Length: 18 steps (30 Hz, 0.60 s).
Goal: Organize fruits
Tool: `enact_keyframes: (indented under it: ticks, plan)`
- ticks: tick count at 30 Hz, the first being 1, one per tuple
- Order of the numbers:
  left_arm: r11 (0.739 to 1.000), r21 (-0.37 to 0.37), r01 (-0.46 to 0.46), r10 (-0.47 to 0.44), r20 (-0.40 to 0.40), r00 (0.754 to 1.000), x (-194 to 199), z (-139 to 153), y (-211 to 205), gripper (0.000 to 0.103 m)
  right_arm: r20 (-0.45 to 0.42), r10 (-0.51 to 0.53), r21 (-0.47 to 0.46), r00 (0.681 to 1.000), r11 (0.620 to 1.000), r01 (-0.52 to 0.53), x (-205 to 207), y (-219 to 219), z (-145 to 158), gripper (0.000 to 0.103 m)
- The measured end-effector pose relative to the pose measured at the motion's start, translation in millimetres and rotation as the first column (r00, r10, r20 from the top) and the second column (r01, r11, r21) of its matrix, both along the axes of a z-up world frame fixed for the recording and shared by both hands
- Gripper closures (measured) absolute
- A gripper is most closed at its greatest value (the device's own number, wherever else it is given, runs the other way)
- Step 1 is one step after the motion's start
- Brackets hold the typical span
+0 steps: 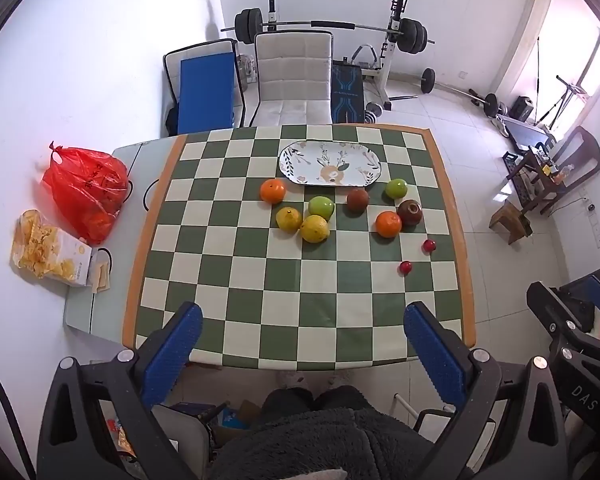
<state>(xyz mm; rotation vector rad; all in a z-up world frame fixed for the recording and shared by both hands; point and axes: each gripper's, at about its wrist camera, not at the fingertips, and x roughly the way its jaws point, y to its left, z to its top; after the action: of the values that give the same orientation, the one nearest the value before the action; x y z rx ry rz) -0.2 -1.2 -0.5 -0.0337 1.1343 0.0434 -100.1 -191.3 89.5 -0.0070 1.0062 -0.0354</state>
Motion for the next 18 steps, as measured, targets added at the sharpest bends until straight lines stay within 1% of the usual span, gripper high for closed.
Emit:
enact_keyframes:
  ticks: [18]
  plan:
    - [1.0,-0.002,-0.001,0.001,0.0,1.0,0.0,-0.6,0.4,0.0,0.004,0.002,0.0,1.0,1.0,-0.002,0.7,-0.4,0.7,0.0]
